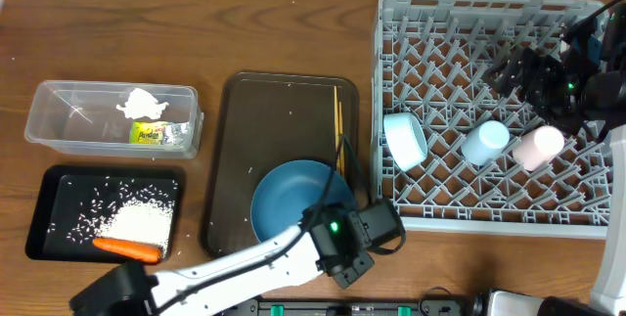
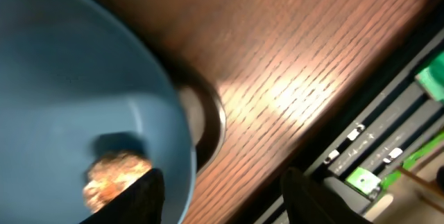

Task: Sort waste into correct bins and load items into the dishwasher rack
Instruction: 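Grip the blue plate rim with the left gripper and lift it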

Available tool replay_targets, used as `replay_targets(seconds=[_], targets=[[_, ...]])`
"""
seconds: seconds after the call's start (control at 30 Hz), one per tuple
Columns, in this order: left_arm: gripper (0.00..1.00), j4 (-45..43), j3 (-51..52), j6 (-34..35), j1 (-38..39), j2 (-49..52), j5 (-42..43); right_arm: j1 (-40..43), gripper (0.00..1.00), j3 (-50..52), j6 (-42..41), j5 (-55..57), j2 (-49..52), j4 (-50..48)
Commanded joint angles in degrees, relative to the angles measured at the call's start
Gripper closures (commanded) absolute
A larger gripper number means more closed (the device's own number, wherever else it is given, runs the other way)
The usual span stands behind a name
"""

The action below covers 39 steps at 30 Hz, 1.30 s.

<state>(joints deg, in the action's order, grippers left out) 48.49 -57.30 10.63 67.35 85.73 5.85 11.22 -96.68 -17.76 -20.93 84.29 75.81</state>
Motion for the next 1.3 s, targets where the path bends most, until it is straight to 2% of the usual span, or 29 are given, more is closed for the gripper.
replay_targets(seconds=[0.0, 0.27, 0.4, 0.53, 0.73, 0.77, 0.8, 1.2, 1.23, 1.27], targets=[[0.45, -0.9, 2.0, -0.4, 0.3, 2.8, 0.1, 0.0, 0.01, -0.2, 0.7, 0.2, 0.0, 0.3], [0.46, -1.3, 2.0, -0.6, -0.8, 7.5, -2.7, 0.0, 0.01, -0.2, 0.7, 0.2, 0.0, 1.1], [0.57, -1.4, 2.2, -1.9, -2.5, 10.3, -2.7, 0.0, 0.01, -0.2, 0.7, 0.2, 0.0, 1.4], [0.63, -1.9, 2.3, -2.3, -4.4, 11.5, -2.7, 0.0, 0.01, -0.2, 0.7, 0.2, 0.0, 1.6], [0.81, -1.9, 2.3, -2.8, -7.0, 11.5, -2.9, 0.0, 0.01, -0.2, 0.7, 0.2, 0.0, 1.8], [0.88, -2.0, 2.3, -2.8, -7.6, 11.5, -3.3, 0.0, 0.01, -0.2, 0.7, 0.2, 0.0, 1.8], [0.89, -2.1, 2.3, -2.8, -8.1, 11.5, -3.7, 0.0, 0.01, -0.2, 0.7, 0.2, 0.0, 1.8], [0.9, -5.5, 2.3, -3.1, -19.2, 11.5, -5.3, 0.0, 0.01, -0.2, 0.7, 0.2, 0.0, 1.7], [0.86, -6.0, 2.3, -3.1, -20.3, 11.5, -5.3, 0.0, 0.01, -0.2, 0.7, 0.2, 0.0, 1.7], [0.75, -6.3, 2.3, -3.1, -21.3, 11.5, -5.3, 0.0, 0.01, -0.2, 0.7, 0.2, 0.0, 1.7]])
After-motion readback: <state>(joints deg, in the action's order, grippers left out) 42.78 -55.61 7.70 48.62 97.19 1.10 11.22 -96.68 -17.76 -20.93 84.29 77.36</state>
